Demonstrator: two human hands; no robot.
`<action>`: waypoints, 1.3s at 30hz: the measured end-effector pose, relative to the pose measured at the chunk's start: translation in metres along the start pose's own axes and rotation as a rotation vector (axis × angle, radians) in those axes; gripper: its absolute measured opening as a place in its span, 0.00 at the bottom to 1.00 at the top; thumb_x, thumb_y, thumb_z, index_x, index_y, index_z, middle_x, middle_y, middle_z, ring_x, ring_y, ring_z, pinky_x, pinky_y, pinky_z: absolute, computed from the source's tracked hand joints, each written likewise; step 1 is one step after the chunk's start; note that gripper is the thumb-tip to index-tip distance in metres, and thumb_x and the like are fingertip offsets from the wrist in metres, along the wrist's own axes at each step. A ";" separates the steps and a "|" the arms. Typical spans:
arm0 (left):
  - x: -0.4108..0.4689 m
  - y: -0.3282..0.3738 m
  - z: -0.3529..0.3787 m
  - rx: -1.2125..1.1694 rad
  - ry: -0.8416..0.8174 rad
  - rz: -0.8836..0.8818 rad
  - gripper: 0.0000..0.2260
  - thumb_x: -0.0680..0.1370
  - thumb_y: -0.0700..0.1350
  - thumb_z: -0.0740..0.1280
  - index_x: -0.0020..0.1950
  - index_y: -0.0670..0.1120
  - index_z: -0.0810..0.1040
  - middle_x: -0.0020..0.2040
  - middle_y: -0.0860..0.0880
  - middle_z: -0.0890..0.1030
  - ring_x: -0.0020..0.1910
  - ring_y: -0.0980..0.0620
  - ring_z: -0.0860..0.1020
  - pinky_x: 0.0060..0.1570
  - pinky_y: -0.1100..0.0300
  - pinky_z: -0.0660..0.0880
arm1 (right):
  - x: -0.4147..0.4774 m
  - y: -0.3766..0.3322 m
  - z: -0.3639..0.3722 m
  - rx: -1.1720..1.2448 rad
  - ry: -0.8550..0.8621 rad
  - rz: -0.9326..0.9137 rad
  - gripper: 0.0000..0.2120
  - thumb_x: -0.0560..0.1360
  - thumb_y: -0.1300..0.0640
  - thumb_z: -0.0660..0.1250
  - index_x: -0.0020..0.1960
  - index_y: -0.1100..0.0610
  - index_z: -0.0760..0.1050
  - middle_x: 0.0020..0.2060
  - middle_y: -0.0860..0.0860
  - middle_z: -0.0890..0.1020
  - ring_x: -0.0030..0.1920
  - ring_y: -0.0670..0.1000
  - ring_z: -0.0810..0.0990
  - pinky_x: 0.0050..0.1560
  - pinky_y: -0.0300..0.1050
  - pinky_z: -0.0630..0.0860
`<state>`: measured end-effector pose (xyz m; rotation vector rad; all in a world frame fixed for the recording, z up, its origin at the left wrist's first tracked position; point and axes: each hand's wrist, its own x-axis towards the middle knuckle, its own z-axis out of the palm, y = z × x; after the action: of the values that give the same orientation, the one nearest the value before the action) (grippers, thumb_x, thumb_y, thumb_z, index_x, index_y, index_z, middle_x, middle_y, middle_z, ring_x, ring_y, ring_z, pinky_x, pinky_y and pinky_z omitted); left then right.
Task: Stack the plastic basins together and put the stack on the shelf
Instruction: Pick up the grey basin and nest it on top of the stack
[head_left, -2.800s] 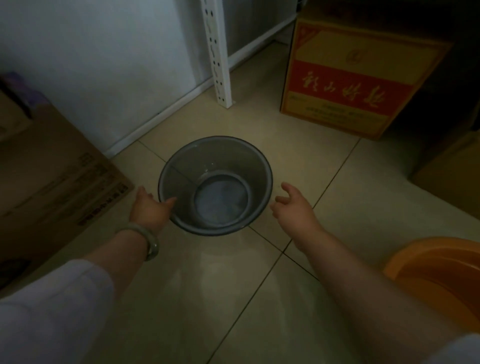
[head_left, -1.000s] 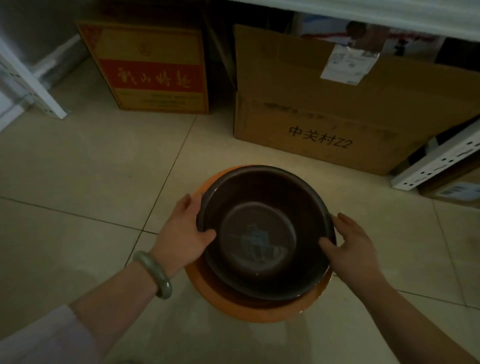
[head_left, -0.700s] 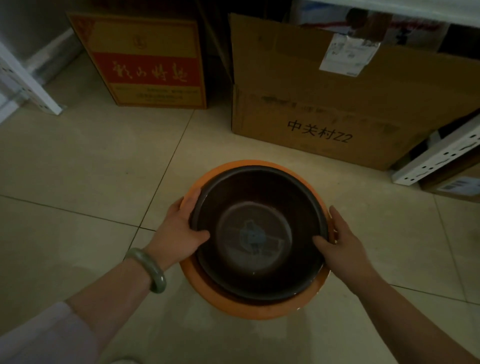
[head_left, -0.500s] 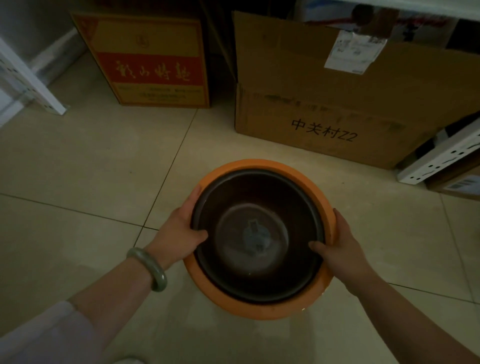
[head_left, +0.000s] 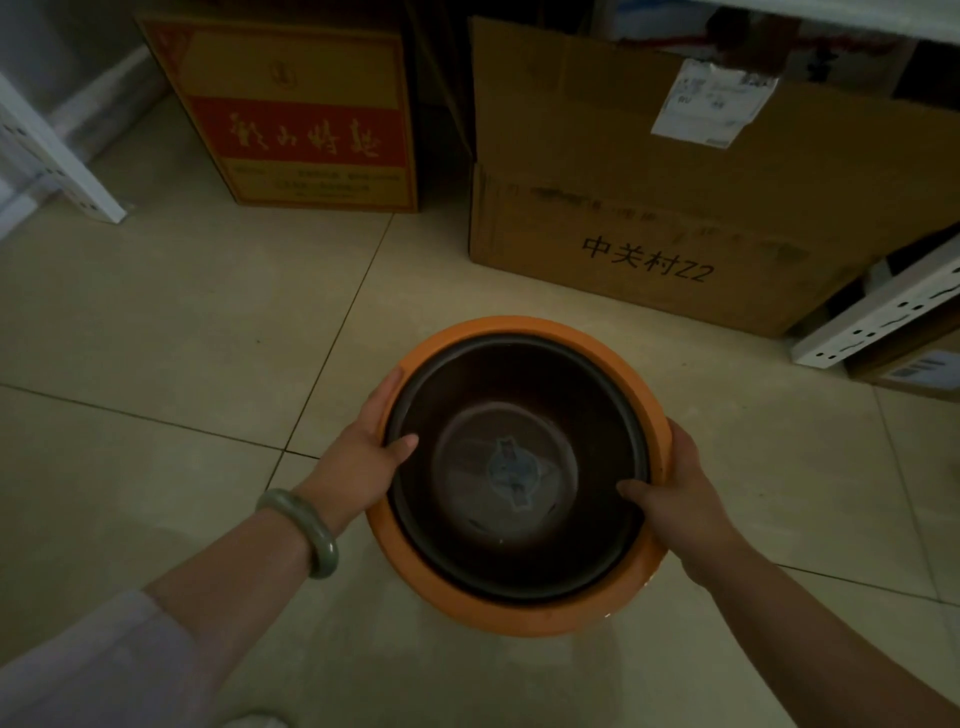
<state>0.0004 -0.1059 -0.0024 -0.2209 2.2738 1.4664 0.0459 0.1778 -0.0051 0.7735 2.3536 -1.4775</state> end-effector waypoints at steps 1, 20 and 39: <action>0.000 0.000 0.001 0.006 0.001 0.006 0.32 0.78 0.40 0.63 0.75 0.61 0.52 0.64 0.60 0.64 0.65 0.56 0.66 0.70 0.53 0.63 | 0.000 0.000 0.000 0.012 -0.003 0.003 0.39 0.70 0.64 0.69 0.72 0.44 0.54 0.54 0.47 0.69 0.55 0.52 0.71 0.51 0.50 0.72; -0.004 -0.008 -0.010 -0.158 -0.043 -0.360 0.21 0.75 0.55 0.65 0.64 0.45 0.74 0.53 0.47 0.82 0.49 0.48 0.80 0.40 0.56 0.75 | 0.009 0.011 -0.001 -0.066 0.034 -0.022 0.32 0.72 0.51 0.67 0.72 0.48 0.57 0.55 0.46 0.72 0.54 0.51 0.74 0.54 0.51 0.73; -0.007 0.003 -0.048 -0.535 -0.103 -0.354 0.13 0.76 0.49 0.64 0.56 0.43 0.77 0.40 0.47 0.77 0.45 0.48 0.74 0.48 0.54 0.74 | -0.002 -0.021 -0.020 0.194 -0.056 0.145 0.21 0.78 0.43 0.54 0.54 0.57 0.78 0.46 0.55 0.82 0.50 0.55 0.80 0.43 0.48 0.74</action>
<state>-0.0066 -0.1487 0.0203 -0.6506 1.6147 1.8003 0.0368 0.1879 0.0211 0.9161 2.0869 -1.6581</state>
